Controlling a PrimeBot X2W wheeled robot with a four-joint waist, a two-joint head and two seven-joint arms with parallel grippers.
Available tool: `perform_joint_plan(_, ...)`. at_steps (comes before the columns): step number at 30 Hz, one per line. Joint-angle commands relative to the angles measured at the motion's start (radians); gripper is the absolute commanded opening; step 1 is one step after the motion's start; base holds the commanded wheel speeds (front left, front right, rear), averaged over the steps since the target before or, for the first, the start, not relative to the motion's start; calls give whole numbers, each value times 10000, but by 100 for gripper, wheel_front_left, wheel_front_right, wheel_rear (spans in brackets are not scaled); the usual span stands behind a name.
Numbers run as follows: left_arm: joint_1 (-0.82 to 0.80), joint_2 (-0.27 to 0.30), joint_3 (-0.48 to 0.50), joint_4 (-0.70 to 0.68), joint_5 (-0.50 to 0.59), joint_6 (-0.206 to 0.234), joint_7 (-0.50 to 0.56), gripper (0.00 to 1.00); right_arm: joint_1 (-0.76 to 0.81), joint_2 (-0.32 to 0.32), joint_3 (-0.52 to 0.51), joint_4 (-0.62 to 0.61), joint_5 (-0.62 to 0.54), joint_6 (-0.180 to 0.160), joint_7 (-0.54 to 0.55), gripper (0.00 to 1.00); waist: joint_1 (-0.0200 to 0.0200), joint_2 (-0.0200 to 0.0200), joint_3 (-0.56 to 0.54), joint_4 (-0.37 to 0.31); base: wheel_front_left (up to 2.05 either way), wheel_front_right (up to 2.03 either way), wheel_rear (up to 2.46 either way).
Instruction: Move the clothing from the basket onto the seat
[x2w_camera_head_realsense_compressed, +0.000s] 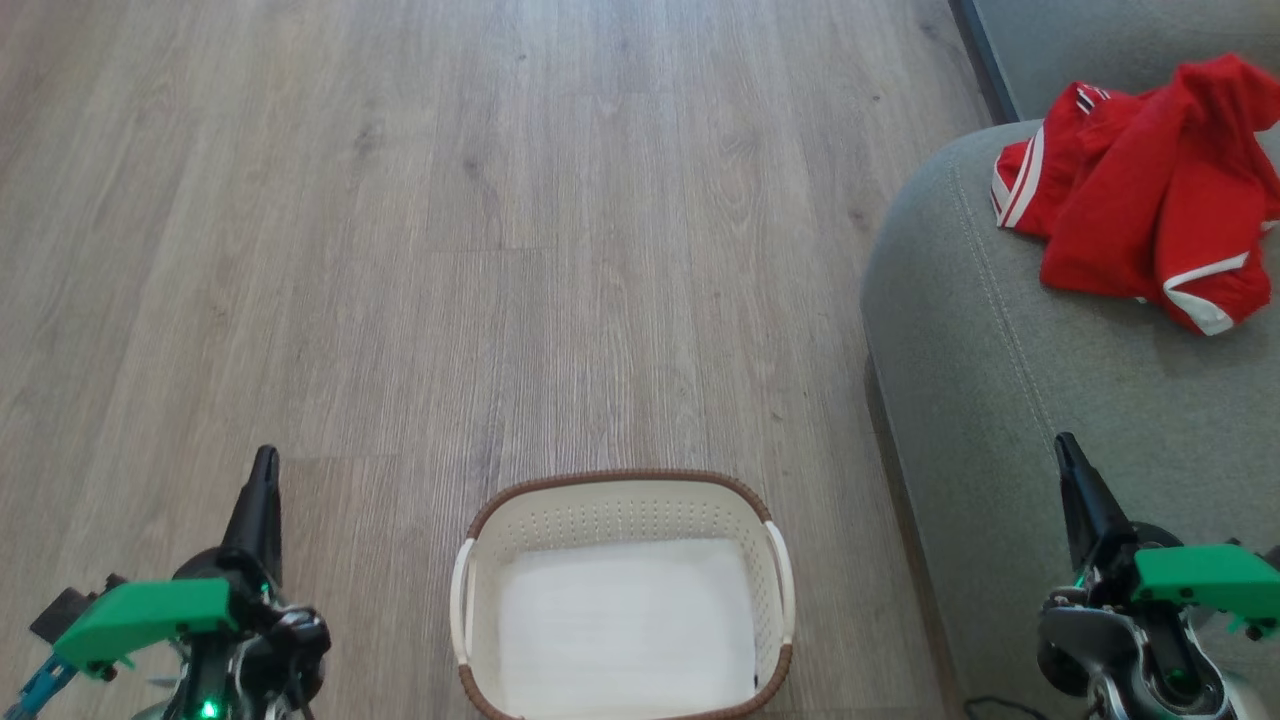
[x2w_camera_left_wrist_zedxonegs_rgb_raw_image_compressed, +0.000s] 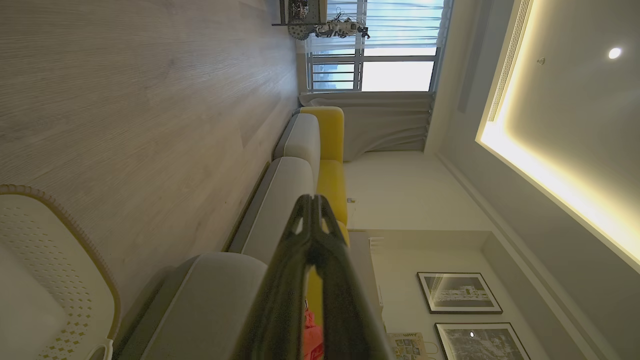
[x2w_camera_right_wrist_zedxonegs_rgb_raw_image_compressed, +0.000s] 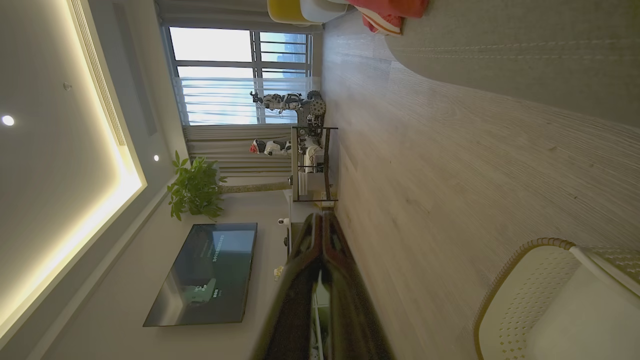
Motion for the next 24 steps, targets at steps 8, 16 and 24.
perform_joint_plan(8, -493, 50, 362, -272, 1, -65, 73, 0, -517, 9, 152, -395, 50, -2, 104, 0, 0, -1, 0, 0, 0, 0, 0)
perform_joint_plan(16, -493, 47, 366, -272, 4, -65, 76, 0, -518, 11, 149, -395, 48, -2, 106, 0, 0, -1, 0, 0, 0, 0, 0)
perform_joint_plan(24, -493, 45, 370, -272, 7, -65, 79, 0, -518, 13, 146, -395, 46, -2, 108, 0, 0, -1, 0, 0, 0, 0, 0)
